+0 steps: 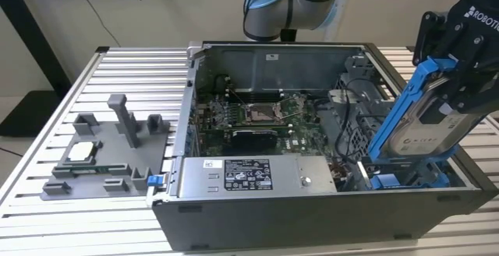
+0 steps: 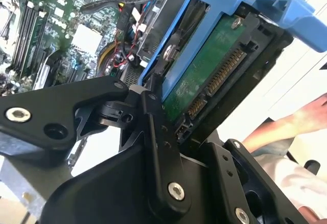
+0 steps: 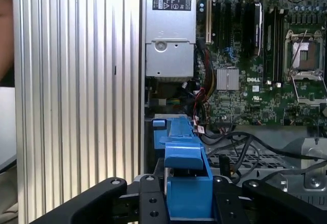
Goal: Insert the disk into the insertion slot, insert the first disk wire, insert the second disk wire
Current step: 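Insert the disk into the insertion slot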
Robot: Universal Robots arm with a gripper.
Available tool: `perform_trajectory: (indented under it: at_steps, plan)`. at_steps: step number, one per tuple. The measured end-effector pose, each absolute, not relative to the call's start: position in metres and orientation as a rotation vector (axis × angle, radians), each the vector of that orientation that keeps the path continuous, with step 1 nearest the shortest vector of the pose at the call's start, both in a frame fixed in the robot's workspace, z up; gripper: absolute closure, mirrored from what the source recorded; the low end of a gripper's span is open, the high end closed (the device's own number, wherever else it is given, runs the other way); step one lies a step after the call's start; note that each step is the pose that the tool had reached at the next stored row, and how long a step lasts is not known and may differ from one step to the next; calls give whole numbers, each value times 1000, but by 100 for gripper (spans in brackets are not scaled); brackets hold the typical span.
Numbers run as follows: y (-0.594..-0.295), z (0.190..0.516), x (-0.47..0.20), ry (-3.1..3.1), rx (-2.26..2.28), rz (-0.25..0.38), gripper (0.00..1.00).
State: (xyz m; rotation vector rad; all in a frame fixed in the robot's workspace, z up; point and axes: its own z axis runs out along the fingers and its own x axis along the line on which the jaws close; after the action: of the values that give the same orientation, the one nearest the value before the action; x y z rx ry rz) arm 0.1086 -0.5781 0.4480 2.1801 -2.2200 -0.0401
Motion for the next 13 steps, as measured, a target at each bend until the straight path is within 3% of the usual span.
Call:
perform_trajectory:
  at_steps: [13]
  plan:
    - [-578, 445, 109, -2220, 2180, -40, 100]
